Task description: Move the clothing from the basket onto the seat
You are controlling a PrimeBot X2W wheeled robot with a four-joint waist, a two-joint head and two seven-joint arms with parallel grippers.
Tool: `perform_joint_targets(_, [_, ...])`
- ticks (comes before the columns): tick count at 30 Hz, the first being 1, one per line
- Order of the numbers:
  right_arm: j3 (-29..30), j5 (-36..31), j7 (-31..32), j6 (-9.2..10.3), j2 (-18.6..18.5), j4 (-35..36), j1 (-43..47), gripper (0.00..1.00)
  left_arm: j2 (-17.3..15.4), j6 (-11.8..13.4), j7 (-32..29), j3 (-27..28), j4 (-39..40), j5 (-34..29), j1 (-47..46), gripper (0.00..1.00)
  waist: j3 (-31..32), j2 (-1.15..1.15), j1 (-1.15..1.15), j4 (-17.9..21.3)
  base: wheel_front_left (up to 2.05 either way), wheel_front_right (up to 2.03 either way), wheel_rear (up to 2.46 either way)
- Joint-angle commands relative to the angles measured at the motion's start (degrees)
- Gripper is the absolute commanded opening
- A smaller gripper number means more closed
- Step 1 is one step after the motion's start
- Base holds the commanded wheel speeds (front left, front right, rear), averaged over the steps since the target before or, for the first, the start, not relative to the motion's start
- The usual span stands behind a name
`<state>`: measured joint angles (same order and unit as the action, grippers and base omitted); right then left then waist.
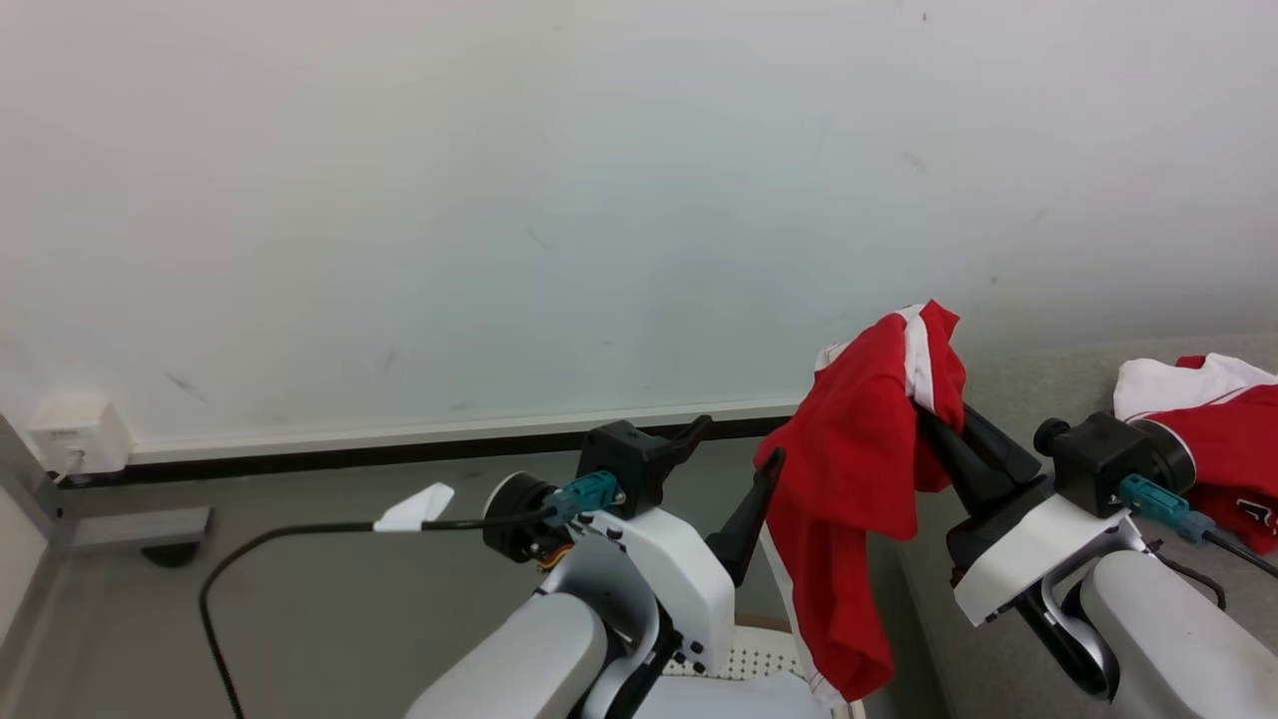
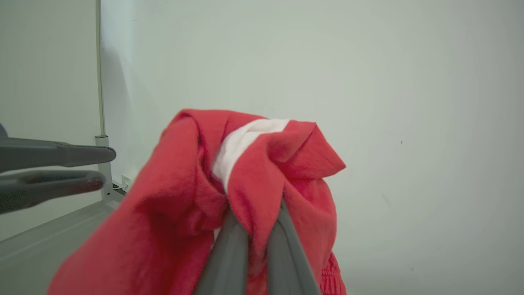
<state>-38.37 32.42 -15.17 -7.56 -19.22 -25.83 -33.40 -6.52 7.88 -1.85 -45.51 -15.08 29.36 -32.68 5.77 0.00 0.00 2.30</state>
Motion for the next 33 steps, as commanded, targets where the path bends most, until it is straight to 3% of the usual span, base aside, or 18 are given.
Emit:
perform_joint_targets(1, [0.3, 0.1, 0.0, 0.15, -0.3, 0.3, 0.6, 0.0, -0.4, 0.2, 0.6, 0.0, -0.2, 0.1, 0.7, 1.0, 0.0, 0.0, 0.0, 0.6, 0.0, 0.0, 0.0])
perform_joint_targets(22, [0.4, 0.7, 0.0, 0.15, -3.3, 0.0, -1.1, 0.0, 1.0, -0.5, 2.1, -1.3, -0.6, 1.9, 0.6, 1.0, -2.6, 0.0, 0.0, 14.7, 0.0, 0.0, 0.0])
perform_joint_targets(33, [2.7, 0.6, 0.0, 0.15, -4.8, 1.1, -0.6, 0.0, 1.4, -0.5, 2.5, -2.2, -1.2, 1.9, -0.3, 1.0, -4.2, 0.0, 0.0, 18.0, 0.0, 0.0, 0.0])
